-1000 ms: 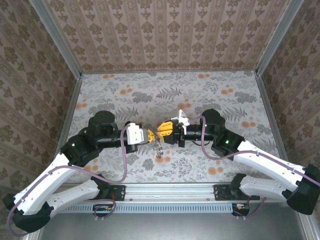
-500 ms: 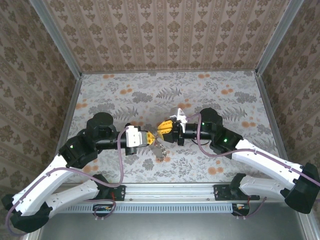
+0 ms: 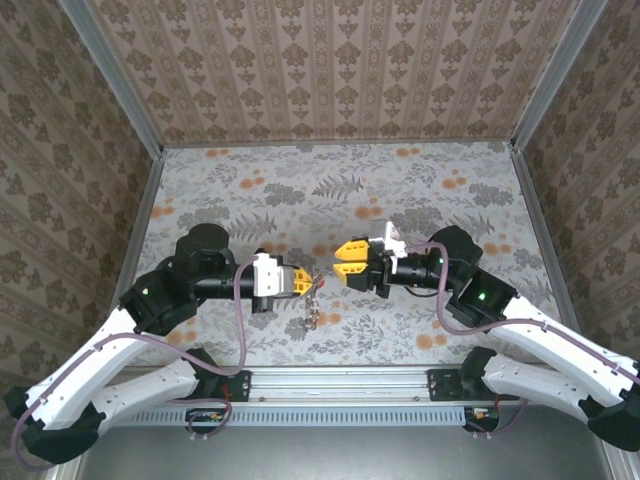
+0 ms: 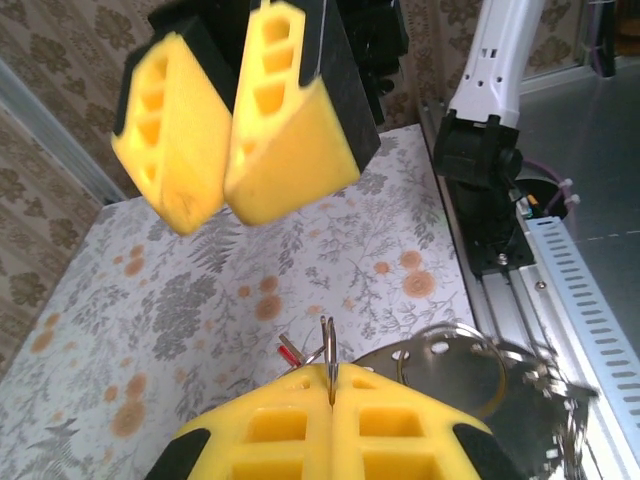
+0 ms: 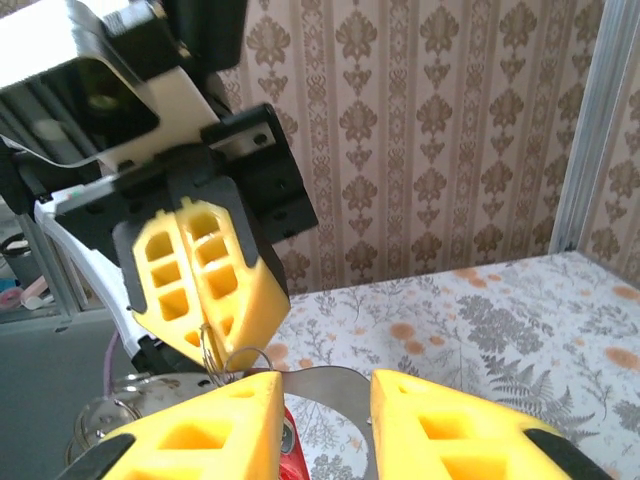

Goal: Put the keys on the keyring

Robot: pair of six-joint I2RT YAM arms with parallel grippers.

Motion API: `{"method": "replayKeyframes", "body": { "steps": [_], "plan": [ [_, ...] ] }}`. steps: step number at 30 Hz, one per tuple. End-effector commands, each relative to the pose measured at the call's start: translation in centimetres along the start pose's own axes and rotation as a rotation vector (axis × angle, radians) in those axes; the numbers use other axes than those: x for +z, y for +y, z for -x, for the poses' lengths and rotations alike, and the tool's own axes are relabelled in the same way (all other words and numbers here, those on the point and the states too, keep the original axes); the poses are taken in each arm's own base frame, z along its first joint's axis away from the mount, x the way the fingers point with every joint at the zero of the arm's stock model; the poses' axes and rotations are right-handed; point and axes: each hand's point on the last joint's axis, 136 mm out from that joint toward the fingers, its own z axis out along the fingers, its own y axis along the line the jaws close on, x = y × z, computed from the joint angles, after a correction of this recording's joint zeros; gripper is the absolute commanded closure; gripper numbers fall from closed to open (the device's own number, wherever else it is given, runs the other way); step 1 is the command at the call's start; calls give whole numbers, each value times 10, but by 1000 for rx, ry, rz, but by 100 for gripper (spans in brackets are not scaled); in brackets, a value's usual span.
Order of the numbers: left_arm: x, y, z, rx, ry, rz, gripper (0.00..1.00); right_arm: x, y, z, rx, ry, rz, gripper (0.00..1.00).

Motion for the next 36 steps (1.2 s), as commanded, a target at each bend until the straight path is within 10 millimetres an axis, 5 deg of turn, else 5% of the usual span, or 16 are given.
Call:
{"method": "replayKeyframes", "body": {
  "steps": [1, 14, 36],
  "plan": [
    [-5, 0, 25, 14, -95, -27, 100, -3, 11, -3, -25, -20, 38, 66],
    [-2, 4, 26, -96, -205, 8, 100, -6, 39, 7, -44, -52, 189, 65],
    [5, 0, 22, -117, -251, -20, 100, 14, 44, 4, -43, -22, 232, 72]
  ]
}}
